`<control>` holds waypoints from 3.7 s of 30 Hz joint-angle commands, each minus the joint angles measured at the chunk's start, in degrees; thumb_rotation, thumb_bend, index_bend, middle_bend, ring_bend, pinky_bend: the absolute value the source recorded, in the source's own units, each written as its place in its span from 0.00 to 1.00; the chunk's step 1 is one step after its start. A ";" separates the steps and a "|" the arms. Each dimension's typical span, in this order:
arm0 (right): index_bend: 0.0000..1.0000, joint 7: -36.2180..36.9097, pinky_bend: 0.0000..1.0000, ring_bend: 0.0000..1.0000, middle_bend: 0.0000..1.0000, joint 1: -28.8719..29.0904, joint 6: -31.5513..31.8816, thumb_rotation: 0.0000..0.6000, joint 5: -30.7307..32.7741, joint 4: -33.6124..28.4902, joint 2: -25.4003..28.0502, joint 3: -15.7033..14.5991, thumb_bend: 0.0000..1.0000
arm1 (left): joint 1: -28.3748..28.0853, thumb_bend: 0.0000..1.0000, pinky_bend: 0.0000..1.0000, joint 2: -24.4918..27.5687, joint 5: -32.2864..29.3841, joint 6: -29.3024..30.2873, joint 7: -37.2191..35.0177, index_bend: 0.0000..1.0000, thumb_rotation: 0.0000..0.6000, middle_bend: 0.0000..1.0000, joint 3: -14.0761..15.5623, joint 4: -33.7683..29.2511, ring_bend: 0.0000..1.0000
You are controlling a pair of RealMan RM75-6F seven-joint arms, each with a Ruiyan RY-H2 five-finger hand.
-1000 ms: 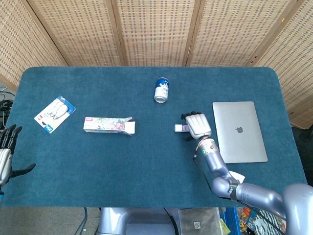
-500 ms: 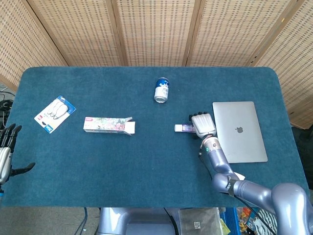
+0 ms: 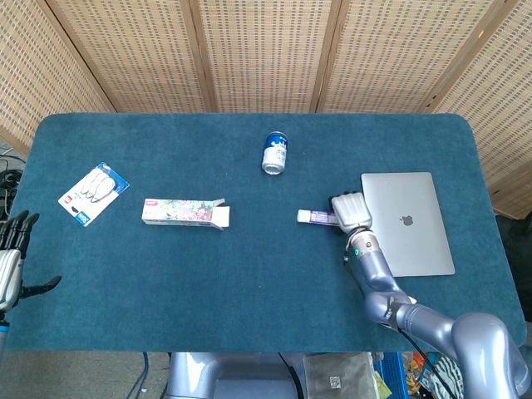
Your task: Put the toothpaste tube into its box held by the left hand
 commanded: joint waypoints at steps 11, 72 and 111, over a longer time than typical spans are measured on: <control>0.57 7.40 0.41 0.47 0.61 -2.93 2.64 1.00 -9.49 -7.64 7.01 -1.01 0.49 | -3.46 0.07 0.00 0.82 0.94 -3.94 -1.60 0.00 1.00 0.00 -1.29 1.39 0.00; 0.57 1.29 0.41 0.47 0.62 -16.47 23.76 1.00 -29.27 -52.34 47.36 -0.82 0.56 | -36.62 0.26 0.44 -32.96 15.25 -18.79 -46.24 0.49 1.00 0.49 -2.91 50.19 0.44; 0.58 -38.30 0.43 0.48 0.63 -1.43 17.51 1.00 -18.46 -71.68 57.41 5.74 0.60 | -46.93 0.26 0.45 -41.76 9.88 -19.67 -48.94 0.50 1.00 0.49 -9.34 43.75 0.44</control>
